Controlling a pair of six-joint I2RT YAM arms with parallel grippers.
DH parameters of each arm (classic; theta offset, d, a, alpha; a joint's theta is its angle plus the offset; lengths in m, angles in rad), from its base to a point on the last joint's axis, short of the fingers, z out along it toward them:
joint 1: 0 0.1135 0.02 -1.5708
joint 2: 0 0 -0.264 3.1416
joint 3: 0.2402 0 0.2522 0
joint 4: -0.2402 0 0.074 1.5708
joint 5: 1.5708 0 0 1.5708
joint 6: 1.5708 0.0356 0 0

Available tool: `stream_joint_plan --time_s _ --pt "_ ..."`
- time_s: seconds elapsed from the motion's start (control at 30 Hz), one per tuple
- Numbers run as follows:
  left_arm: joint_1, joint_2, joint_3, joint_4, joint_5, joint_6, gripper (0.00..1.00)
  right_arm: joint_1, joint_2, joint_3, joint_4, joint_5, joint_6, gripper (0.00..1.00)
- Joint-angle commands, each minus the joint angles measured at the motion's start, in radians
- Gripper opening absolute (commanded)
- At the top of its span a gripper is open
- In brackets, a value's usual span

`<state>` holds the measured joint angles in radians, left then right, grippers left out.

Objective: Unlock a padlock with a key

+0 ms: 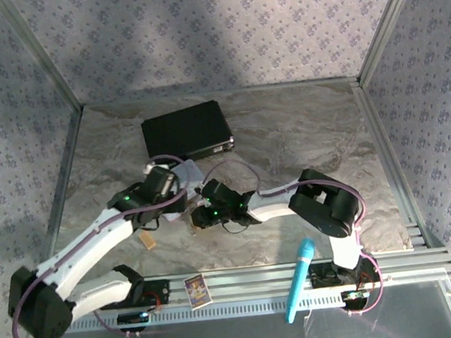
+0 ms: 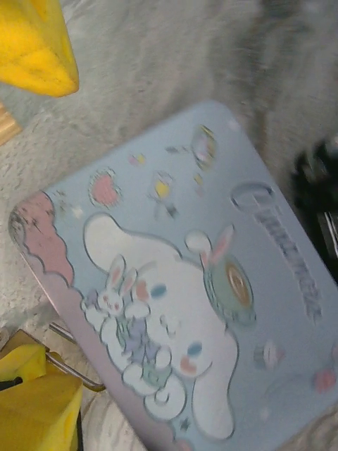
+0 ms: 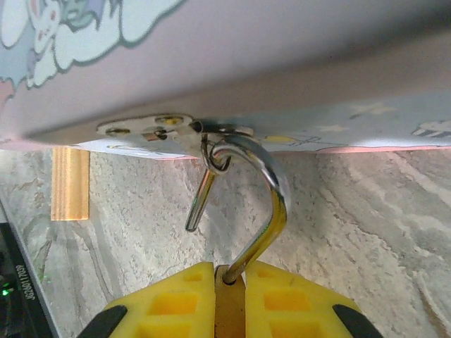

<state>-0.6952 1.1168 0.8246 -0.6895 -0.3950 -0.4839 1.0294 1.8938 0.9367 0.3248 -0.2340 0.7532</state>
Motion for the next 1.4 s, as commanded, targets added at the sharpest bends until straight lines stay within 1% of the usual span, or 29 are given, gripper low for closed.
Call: stream_joint_plan --time_s 0.0,0.1,0.2,0.27,0.4,0.53,0.63,0.73,0.87,1.0,1.03,1.1,1.27,1.3,1.37 --pt "-0.039 0.139 0.065 -0.067 -0.233 0.130 0.98 -0.019 0.012 -0.069 0.031 -0.041 0.067 0.07" --pt "-0.049 0.248 0.084 -0.056 -0.225 0.164 0.91 -0.032 0.009 -0.119 0.142 -0.064 0.102 0.05" --pt "-0.077 0.304 0.096 -0.051 -0.219 0.177 0.86 -0.056 0.024 -0.180 0.290 -0.098 0.158 0.04" --pt "-0.086 0.335 0.100 -0.056 -0.199 0.191 0.81 -0.068 0.040 -0.200 0.351 -0.105 0.182 0.04" --pt "-0.102 0.415 0.113 -0.102 -0.230 0.183 0.80 -0.082 0.070 -0.220 0.443 -0.099 0.222 0.03" --pt "-0.108 0.433 0.108 -0.072 -0.182 0.212 0.79 -0.088 0.059 -0.238 0.462 -0.056 0.234 0.02" --pt "-0.119 0.436 0.097 -0.035 -0.160 0.277 0.78 -0.107 0.057 -0.256 0.498 -0.028 0.261 0.00" --pt "-0.119 0.451 0.095 -0.018 -0.129 0.311 0.76 -0.134 0.069 -0.262 0.559 -0.038 0.294 0.00" --pt "-0.136 0.490 0.108 -0.028 -0.163 0.309 0.76 -0.152 0.069 -0.252 0.571 -0.033 0.300 0.00" --pt "-0.154 0.503 0.112 -0.028 -0.176 0.317 0.76 -0.156 0.050 -0.275 0.585 0.028 0.324 0.00" --pt "-0.157 0.502 0.110 -0.026 -0.194 0.318 0.76 -0.161 0.051 -0.275 0.597 0.027 0.330 0.00" --pt "-0.157 0.500 0.109 -0.026 -0.206 0.316 0.76 -0.170 0.051 -0.264 0.589 0.009 0.331 0.00" --pt "-0.158 0.497 0.110 -0.018 -0.230 0.318 0.76 -0.172 0.060 -0.243 0.476 -0.064 0.288 0.00" --pt "-0.159 0.494 0.108 -0.015 -0.234 0.318 0.76 -0.174 0.064 -0.259 0.474 -0.070 0.296 0.00" --pt "-0.162 0.484 0.105 -0.010 -0.236 0.321 0.76 -0.191 0.082 -0.309 0.556 -0.070 0.344 0.00"
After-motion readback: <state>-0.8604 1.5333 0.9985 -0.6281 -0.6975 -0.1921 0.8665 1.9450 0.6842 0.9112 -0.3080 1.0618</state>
